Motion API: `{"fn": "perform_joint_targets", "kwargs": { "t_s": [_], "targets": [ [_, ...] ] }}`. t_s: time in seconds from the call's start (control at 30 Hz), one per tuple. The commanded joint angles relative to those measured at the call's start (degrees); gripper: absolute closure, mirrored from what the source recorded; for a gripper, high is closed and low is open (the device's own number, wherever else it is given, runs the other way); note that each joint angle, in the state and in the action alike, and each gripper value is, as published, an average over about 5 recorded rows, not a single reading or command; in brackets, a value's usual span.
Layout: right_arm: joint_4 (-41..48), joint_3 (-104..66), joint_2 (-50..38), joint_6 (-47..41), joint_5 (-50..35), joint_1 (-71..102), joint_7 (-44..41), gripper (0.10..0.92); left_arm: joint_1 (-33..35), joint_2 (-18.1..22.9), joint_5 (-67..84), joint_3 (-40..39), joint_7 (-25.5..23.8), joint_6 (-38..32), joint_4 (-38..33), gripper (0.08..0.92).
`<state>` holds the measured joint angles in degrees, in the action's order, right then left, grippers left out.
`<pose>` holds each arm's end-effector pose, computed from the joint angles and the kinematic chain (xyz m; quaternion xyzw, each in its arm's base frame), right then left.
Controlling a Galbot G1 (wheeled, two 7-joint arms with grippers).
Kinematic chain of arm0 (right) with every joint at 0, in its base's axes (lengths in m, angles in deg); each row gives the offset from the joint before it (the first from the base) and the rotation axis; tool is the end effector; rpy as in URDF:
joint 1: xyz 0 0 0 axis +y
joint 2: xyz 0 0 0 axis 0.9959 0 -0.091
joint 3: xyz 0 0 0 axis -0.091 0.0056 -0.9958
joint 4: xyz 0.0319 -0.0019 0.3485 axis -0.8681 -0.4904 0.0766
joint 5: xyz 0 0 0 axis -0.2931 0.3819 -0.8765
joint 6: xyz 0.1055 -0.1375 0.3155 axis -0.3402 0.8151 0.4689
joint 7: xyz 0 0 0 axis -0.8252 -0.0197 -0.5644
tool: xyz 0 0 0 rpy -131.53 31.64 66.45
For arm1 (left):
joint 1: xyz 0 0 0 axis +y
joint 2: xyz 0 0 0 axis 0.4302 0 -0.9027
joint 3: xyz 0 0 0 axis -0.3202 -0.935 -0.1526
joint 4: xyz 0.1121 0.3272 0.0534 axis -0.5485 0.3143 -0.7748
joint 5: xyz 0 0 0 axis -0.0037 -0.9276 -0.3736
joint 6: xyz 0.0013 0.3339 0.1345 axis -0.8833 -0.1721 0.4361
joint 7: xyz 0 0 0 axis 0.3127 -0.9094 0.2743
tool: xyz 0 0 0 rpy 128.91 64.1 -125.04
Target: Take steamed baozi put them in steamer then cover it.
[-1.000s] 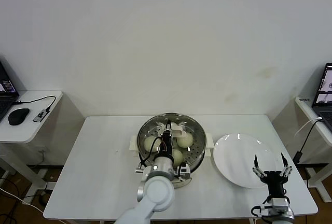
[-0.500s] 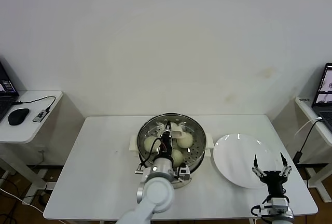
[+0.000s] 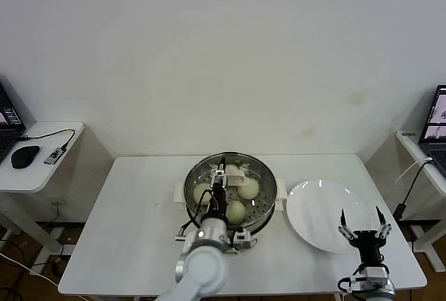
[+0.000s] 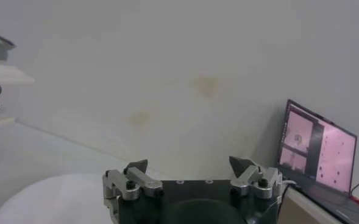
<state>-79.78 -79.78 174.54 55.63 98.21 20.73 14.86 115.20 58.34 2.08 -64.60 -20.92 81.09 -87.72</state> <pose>0.1883 -0.1362 -0.3621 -0.1052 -0.9712 0.2124 0.0249 0.2715 -0.1570 -0.2599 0.0589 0.7405 0.6690 0.0245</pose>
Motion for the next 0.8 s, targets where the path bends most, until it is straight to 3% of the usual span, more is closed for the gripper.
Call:
{"fn": "perform_joint_targets", "kwargs": {
  "t_s": [0.03,0.2,0.33,0.47,0.63,0.8],
  "targets": [
    [0.25,-0.07,-0.47,0.28,-0.90,0.58,0.00,0.203,12.26,-7.60,10.97,5.41,9.46,-4.32,-14.52,0.337],
    [0.39,0.33,-0.92,1.33,-2.13,1.43,0.03,0.203,23.65,-11.87,29.55,12.67,19.13,-11.88,-21.21,0.213],
    [-0.27,1.59,-2.26,2.15,-6.06,3.02,-1.12,0.203,32.51,-12.33,52.63,22.06,27.46,-25.71,-20.09,0.180],
    [-2.08,3.69,-4.62,1.96,-11.24,5.95,-2.56,0.203,40.56,-9.04,73.64,32.19,28.68,-39.63,-15.33,0.177],
    [-4.92,6.98,-9.73,3.47,-17.98,12.99,-3.06,0.203,46.95,-7.51,88.71,34.63,29.64,-40.97,-13.59,0.177],
    [-7.07,9.32,-13.72,7.01,-22.43,21.23,-1.77,0.203,49.25,-6.29,92.17,34.11,30.10,-43.28,-13.21,0.177]
  ]
}}
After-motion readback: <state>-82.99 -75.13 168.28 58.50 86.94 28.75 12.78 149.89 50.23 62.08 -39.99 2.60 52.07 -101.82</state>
